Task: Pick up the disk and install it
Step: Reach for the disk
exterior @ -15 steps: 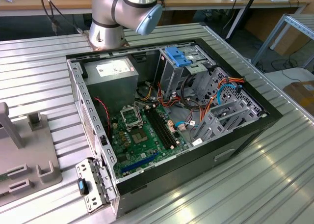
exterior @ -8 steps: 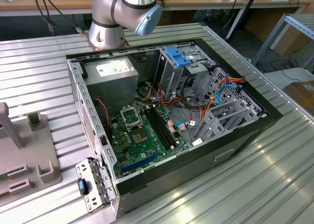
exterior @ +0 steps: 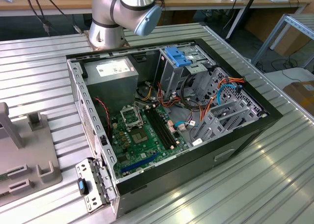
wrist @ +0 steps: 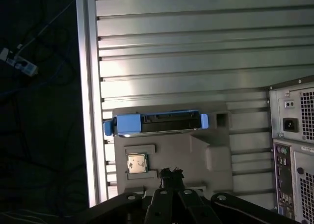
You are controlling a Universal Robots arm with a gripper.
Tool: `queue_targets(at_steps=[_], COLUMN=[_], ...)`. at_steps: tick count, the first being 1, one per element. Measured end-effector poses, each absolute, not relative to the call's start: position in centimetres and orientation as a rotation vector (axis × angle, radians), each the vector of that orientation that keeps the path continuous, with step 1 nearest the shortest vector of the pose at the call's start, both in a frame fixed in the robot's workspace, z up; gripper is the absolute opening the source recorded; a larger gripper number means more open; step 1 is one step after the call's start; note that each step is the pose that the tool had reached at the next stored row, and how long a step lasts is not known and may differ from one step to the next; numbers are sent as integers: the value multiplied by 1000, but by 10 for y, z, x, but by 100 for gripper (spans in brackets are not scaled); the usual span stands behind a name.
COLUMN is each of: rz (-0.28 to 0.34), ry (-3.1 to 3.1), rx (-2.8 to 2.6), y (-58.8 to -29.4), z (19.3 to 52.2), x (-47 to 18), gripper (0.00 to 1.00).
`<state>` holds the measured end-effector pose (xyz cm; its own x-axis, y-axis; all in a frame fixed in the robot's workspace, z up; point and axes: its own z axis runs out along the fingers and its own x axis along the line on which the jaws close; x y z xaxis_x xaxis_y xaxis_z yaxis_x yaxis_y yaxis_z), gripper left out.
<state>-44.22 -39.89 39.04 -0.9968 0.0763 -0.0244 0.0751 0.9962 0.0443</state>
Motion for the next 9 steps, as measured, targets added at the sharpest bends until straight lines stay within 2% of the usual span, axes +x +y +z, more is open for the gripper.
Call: queue_targets(at_steps=[9], rz=[68], ry=[3112], rx=[118], y=[-399], z=[389], x=[-459], gripper=[11])
